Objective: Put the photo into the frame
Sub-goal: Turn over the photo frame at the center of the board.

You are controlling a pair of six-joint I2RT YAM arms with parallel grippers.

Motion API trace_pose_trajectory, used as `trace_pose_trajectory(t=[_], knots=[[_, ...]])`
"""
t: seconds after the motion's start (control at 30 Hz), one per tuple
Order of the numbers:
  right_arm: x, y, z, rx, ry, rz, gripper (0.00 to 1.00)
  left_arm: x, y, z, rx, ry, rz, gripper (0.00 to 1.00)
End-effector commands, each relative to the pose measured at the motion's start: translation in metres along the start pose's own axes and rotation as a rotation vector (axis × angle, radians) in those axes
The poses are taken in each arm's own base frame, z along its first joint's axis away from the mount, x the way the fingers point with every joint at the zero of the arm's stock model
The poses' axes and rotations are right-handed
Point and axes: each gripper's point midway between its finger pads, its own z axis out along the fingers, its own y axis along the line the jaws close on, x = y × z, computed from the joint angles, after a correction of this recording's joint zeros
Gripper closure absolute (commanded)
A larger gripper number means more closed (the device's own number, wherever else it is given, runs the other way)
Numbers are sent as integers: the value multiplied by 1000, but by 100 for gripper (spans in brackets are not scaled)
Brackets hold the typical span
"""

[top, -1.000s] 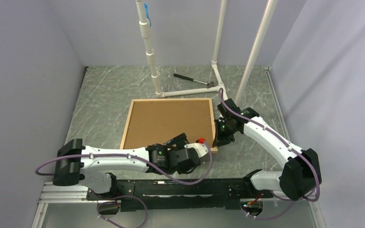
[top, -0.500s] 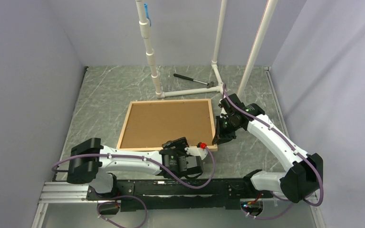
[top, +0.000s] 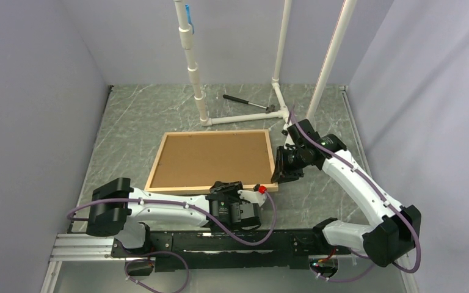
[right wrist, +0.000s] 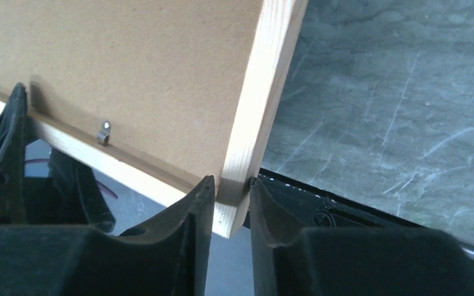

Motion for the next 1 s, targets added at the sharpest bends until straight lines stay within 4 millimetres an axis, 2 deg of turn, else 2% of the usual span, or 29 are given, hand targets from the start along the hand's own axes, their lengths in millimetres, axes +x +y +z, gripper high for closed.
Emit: trace_pose_trajectory(t=[0.0,0.13,0.2,0.27,0.43,0.57,0.67,0.73,0.8,0.97], knots=[[-19,40,-41,-166,-137,-94,61,-13,36,-10,-112,-37,-72,95],[-40,44,-65,-152,-280,-134,35,-17,44,-16,-113,-54,-94,99],[-49,49,-79,-164,-347,-165,15,-20,49,-20,-102,-65,-106,100],[-58,55,-93,-180,-421,-206,2,-23,54,-25,-92,-78,-126,100],[-79,71,-129,-231,-615,-318,0,-25,71,-39,-73,-117,-169,100],[-86,88,-151,-317,-786,-490,0,-23,87,-51,-63,-146,-213,100],[-77,99,-168,-404,-945,-641,2,-24,96,-60,-48,-177,-249,100],[-67,108,-177,-473,-1043,-770,4,-24,101,-65,-36,-196,-270,100],[-53,113,-188,-524,-1134,-887,1,-26,104,-68,-19,-212,-280,100],[-35,107,-198,-481,-1312,-1102,1,-24,109,-75,5,-222,-300,100]])
